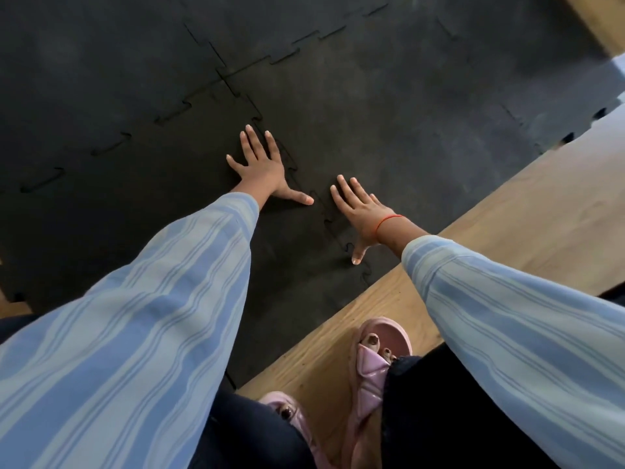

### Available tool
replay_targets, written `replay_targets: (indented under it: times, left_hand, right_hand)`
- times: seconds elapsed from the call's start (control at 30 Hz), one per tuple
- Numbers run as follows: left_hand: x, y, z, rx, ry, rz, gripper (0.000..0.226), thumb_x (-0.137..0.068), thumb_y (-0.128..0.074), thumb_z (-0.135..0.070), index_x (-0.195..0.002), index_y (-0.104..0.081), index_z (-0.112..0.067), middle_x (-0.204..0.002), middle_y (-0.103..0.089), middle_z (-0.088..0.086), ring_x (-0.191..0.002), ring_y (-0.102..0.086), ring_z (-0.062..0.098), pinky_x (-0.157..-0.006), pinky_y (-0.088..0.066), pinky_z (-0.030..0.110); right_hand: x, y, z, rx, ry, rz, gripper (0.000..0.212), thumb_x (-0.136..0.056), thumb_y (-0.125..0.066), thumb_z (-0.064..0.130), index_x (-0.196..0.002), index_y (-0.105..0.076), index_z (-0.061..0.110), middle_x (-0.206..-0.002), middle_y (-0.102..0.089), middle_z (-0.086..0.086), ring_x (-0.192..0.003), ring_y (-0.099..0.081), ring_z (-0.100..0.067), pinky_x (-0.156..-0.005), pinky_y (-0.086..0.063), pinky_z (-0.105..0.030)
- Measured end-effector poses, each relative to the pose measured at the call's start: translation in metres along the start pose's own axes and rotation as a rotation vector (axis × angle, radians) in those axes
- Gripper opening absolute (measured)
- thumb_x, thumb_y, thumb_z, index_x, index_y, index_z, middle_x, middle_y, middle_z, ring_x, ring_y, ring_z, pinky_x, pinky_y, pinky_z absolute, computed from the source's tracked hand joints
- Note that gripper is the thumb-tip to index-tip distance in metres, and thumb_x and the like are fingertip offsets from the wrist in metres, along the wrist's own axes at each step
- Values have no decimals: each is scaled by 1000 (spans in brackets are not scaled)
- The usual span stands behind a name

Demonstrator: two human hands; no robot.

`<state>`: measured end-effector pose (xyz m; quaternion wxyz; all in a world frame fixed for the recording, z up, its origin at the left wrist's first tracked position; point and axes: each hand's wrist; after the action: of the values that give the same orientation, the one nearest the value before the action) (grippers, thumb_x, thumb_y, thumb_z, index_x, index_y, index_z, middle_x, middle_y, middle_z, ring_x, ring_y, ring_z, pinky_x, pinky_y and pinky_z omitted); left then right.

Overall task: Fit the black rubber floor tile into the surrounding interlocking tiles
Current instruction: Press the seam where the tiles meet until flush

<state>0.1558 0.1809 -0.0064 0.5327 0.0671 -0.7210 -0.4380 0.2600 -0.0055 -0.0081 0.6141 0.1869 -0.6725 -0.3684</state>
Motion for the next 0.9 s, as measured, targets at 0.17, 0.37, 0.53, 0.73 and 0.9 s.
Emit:
replay_targets:
  times: [0.17,0.37,0.53,0.73,0.9]
  left_hand:
    - [-1,-1,1,7,-8,-7,162,-40,-66,-86,-142,34,-10,-147,42,21,-137,36,38,-109,3,67]
    - [7,-22,20,-34,-152,-132,135,-58,-37,-95,-147,26,-16,-153,34,17,-142,28,33,-111,4,63]
    - [6,-68,50,-83,-296,-454,77,-89,-5,-68,-152,9,-26,-161,16,8,-148,11,27,-115,1,59]
    - [-2,-80,51,-57,-296,-585,59,-96,-9,-51,-152,-5,-33,-162,-4,5,-149,-6,26,-114,-9,59]
    - [1,-72,53,-72,-306,-524,57,-99,-11,-47,-151,7,-33,-162,9,0,-149,4,22,-116,-2,55]
  right_hand:
    - [6,-8,10,115,-20,-17,166,-35,-89,58,-147,24,10,-155,30,-13,-144,23,-35,-117,-7,-52]
    - [30,-11,4,128,155,-244,134,-61,-59,80,-152,4,6,-160,12,-10,-148,7,-22,-121,-7,-49]
    - [23,-53,75,-153,121,-507,77,-95,-29,56,-152,-14,6,-160,-3,-8,-147,1,-19,-120,-17,-43]
    - [6,-70,88,-211,-43,-526,83,-91,-25,67,-152,-17,12,-160,-12,-3,-148,-8,-17,-120,-8,-39]
    - [-2,-55,96,-258,-106,-511,67,-98,-17,54,-152,-9,17,-161,-5,1,-147,2,-13,-121,-2,-38]
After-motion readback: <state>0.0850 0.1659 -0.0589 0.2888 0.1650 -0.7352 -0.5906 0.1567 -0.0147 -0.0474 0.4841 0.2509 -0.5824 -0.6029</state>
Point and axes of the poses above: each hand's wrist, its own x-axis away from the middle knuckle, its own y-axis out of the back of the hand, z = x × y
